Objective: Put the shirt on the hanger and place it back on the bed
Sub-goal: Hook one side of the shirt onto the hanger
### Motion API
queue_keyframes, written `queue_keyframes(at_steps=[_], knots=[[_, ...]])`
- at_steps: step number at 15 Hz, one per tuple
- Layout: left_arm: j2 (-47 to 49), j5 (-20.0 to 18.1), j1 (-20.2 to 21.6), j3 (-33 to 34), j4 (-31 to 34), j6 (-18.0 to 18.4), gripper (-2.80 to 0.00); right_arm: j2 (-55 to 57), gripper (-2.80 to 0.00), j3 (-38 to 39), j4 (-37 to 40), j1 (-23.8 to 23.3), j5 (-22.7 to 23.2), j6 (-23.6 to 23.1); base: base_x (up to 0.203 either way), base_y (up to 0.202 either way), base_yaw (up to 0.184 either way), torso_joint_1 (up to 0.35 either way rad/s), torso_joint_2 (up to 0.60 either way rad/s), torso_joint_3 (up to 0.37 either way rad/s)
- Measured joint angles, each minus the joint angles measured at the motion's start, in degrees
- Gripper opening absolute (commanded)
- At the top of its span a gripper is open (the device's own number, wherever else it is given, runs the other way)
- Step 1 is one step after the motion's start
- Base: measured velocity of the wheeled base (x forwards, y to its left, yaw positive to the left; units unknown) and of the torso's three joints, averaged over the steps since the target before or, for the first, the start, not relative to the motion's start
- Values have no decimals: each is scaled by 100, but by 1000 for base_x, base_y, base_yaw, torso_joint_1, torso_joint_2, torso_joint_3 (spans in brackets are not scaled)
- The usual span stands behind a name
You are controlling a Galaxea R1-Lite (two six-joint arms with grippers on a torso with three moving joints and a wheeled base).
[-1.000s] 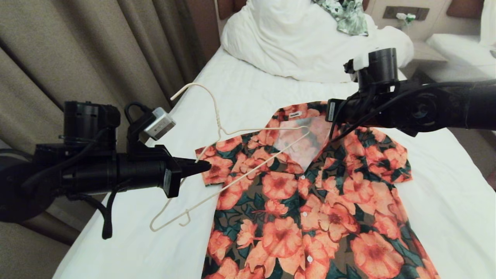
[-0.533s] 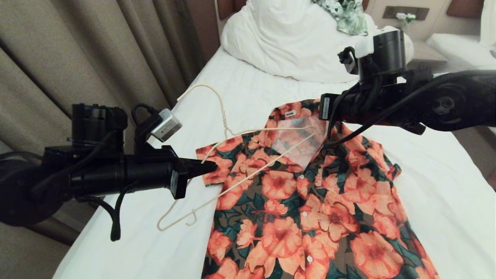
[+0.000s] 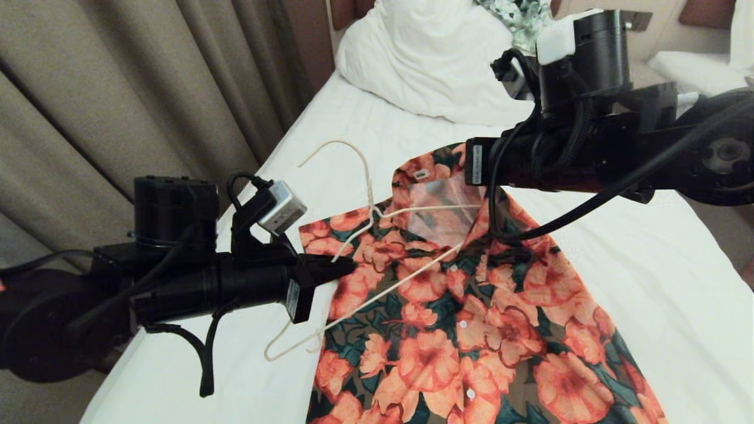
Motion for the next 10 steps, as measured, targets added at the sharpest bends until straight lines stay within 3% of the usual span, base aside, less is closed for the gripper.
queue_keyframes(at_steps=[2, 4, 7, 10], knots=[[22, 122, -332, 79, -6, -87, -280, -132, -280, -7, 208, 203, -8, -1, 0, 0, 0, 0, 0, 0], [66, 507, -609, 107, -146, -291, -280, -340, -280, 224, 341, 451, -22, -9, 0, 0, 0, 0, 0, 0], [201, 673, -951, 221, -1077, -1027, -280, -563, -280, 420, 409, 791, -35, -170, 0, 0, 0, 0, 0, 0], [383, 963, -1093, 313, -1779, -1196, -280, -792, -280, 538, 418, 994, -85, -188, 0, 0, 0, 0, 0, 0]])
